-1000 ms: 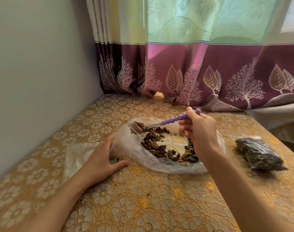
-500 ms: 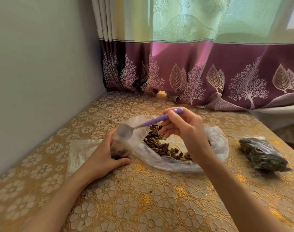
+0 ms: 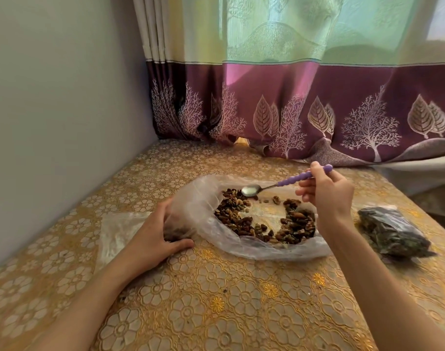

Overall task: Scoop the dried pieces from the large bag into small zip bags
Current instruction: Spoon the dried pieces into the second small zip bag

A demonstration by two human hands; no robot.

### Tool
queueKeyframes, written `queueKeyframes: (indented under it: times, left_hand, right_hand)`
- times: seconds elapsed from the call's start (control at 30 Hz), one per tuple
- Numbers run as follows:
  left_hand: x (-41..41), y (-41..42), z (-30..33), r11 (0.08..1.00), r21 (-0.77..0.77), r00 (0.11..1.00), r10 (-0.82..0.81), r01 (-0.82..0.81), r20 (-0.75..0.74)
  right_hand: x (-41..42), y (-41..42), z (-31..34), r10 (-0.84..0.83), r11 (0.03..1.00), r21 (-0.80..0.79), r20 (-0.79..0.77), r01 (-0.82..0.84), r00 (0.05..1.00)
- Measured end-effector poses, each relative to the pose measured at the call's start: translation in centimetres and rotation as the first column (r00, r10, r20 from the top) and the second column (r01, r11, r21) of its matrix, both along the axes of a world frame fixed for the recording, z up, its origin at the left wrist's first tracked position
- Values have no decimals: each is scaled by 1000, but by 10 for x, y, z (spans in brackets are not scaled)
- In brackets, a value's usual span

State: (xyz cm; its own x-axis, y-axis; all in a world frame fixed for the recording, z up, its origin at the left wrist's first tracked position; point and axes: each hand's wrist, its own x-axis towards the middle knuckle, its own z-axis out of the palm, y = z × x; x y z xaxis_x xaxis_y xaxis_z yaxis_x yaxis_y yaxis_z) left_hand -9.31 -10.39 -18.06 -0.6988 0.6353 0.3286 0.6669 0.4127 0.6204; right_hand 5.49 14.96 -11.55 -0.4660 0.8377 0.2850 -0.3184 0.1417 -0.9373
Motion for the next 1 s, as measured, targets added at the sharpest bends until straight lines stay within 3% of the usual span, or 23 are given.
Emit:
queueKeyframes:
  times: [0.17,0.43,0.67,1.0]
  left_hand:
    - [0,1,1,1000,1,1000,10,-10,-17]
    - [2,1,3,1000,-9,1000,10,-10,-6]
    - [3,1,3,1000,-19,1000,10,-10,-8]
    - [4,1,5,1000,-8,1000,5,-4,5]
  right_hand:
    - [-1,6,-9,-165,971,193,107,142,981]
    - [-9,-4,-17,-102,973,224,201,56,974]
    - [-14,-13,-22,95,995,-24,233,-92,968]
    - [-13,-3,-19,52,978,-210,210,-7,976]
